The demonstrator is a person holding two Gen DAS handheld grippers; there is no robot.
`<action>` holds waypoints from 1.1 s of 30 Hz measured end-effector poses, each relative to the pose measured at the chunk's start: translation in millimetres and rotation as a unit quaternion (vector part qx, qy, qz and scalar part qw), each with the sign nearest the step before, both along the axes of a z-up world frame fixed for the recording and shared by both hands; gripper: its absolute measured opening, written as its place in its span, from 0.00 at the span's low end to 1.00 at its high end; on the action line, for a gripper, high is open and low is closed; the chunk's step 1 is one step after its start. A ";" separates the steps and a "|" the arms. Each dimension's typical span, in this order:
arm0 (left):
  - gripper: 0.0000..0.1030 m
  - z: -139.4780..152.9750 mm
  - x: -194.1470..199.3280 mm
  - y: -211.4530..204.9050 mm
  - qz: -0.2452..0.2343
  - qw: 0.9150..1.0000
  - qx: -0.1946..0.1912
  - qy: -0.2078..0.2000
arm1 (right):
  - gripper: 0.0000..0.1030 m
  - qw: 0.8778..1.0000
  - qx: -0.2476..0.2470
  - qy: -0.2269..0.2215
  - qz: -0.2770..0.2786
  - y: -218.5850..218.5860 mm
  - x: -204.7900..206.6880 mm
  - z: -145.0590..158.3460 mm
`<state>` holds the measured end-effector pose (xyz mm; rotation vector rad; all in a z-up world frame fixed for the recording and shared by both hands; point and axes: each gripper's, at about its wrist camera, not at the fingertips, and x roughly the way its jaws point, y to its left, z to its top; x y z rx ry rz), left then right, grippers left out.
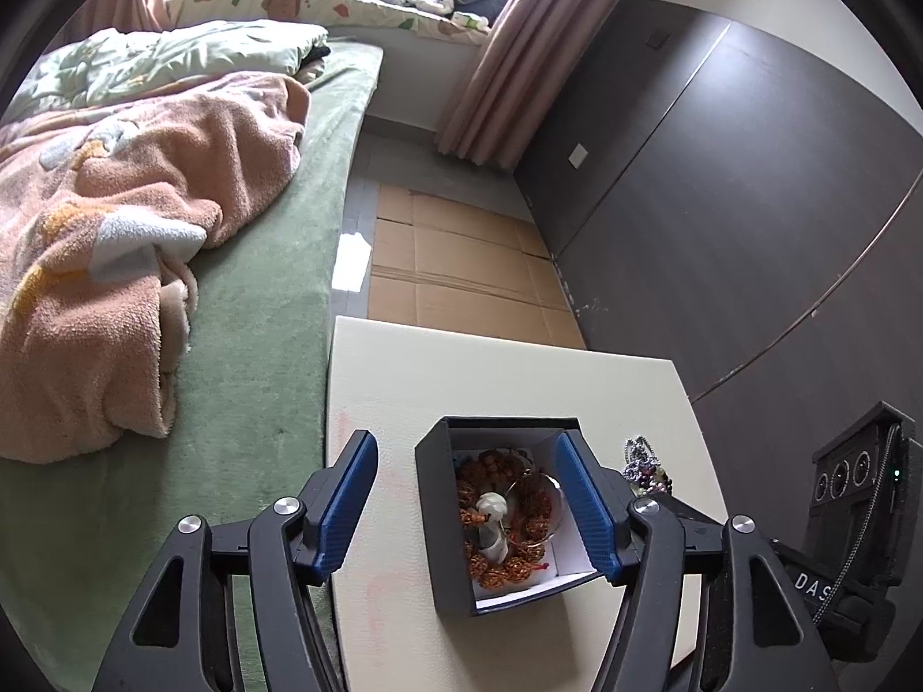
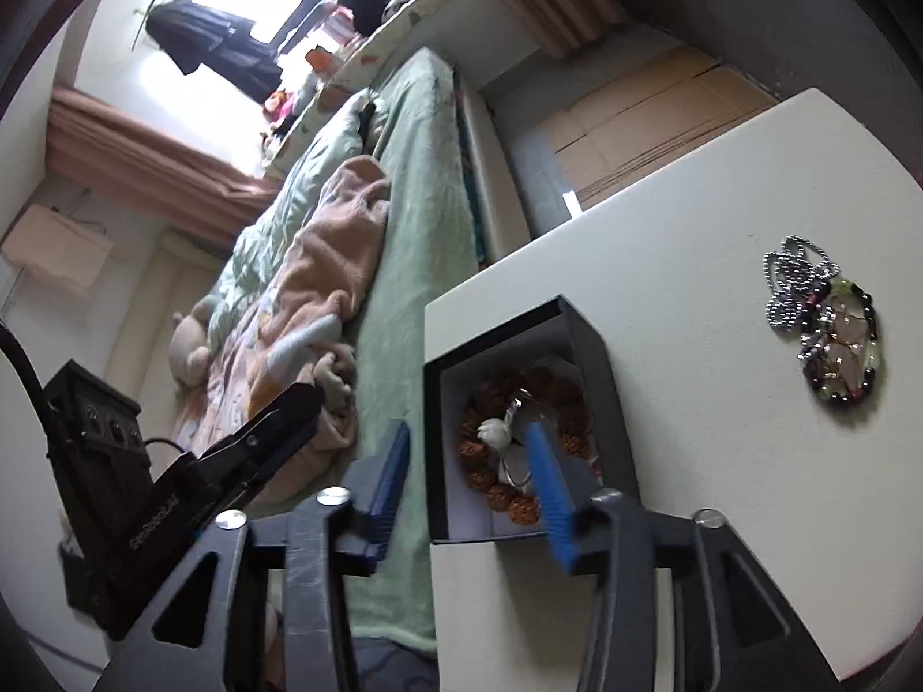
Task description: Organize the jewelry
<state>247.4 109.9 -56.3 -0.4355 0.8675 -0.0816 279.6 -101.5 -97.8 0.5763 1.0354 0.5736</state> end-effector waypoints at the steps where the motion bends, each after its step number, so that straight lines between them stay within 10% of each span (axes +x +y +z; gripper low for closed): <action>1: 0.64 0.4 0.3 -1.4 -0.002 1.000 0.000 0.000 | 0.45 1.000 -0.004 -0.008 -0.004 -4.7 -2.1 0.5; 19: 0.64 16.4 9.7 -72.9 -0.076 0.996 0.037 0.002 | 0.65 0.991 -0.023 -0.029 -0.125 -136.0 -24.7 17.1; 23: 0.64 19.0 16.4 -95.7 -0.095 0.994 0.050 0.007 | 0.83 0.990 -0.018 -0.027 -0.140 -151.6 -24.1 14.2; 33: 0.64 5.2 30.4 -157.3 -0.143 0.986 0.078 0.031 | 0.84 0.986 0.038 -0.018 -0.164 -186.5 -18.3 -15.7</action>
